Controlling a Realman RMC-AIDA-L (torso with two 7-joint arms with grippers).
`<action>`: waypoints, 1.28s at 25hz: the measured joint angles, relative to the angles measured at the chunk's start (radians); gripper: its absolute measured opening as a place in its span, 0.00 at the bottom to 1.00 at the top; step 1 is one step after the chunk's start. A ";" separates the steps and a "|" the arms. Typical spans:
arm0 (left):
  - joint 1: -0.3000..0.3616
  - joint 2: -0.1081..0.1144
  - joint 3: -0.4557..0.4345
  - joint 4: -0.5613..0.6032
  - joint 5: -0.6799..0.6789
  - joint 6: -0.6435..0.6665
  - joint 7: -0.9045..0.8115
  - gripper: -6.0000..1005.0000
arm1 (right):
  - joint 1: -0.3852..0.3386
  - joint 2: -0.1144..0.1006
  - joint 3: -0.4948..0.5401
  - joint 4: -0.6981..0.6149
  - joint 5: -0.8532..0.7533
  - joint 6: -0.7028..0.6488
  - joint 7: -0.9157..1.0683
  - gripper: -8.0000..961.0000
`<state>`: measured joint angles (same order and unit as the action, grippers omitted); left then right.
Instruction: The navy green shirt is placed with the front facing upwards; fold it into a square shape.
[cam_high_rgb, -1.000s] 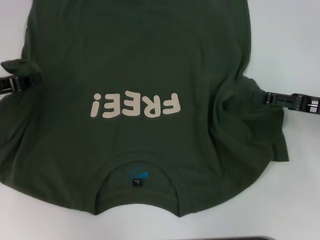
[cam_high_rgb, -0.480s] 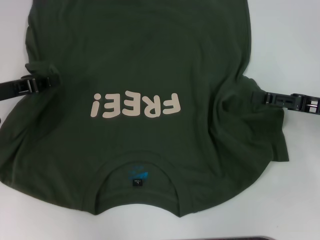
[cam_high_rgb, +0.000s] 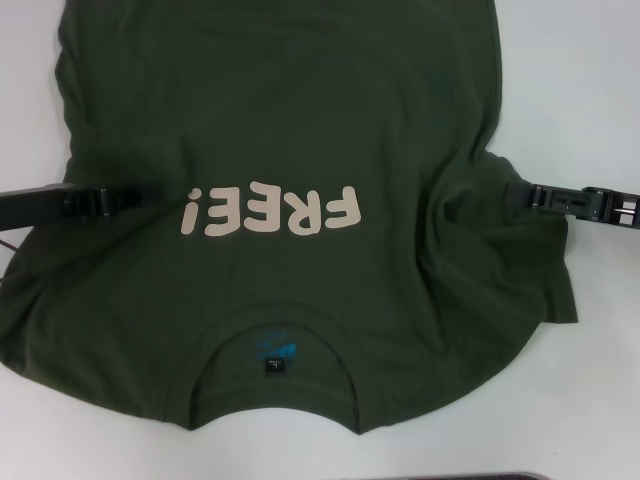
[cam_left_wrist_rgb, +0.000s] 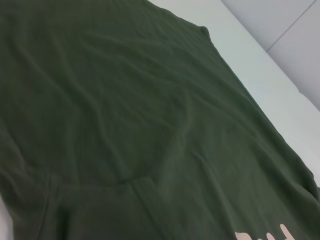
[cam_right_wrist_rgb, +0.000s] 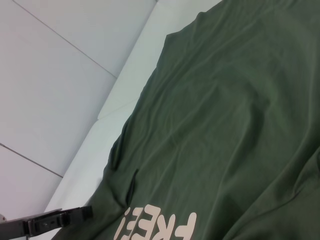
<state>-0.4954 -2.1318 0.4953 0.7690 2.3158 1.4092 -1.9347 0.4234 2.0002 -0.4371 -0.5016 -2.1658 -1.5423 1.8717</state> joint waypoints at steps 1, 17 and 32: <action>0.000 -0.001 0.000 0.000 -0.001 -0.002 0.000 0.24 | 0.000 0.000 0.000 0.000 0.000 0.000 0.000 0.97; 0.035 0.003 -0.023 0.054 -0.062 -0.106 0.080 0.68 | 0.000 0.000 0.000 0.000 0.006 0.001 0.005 0.97; 0.054 0.020 -0.037 0.055 0.004 -0.077 0.081 0.82 | 0.007 -0.001 0.000 0.000 0.006 0.001 0.013 0.97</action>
<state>-0.4412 -2.1114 0.4586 0.8245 2.3201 1.3322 -1.8538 0.4307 1.9992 -0.4371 -0.5016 -2.1597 -1.5416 1.8852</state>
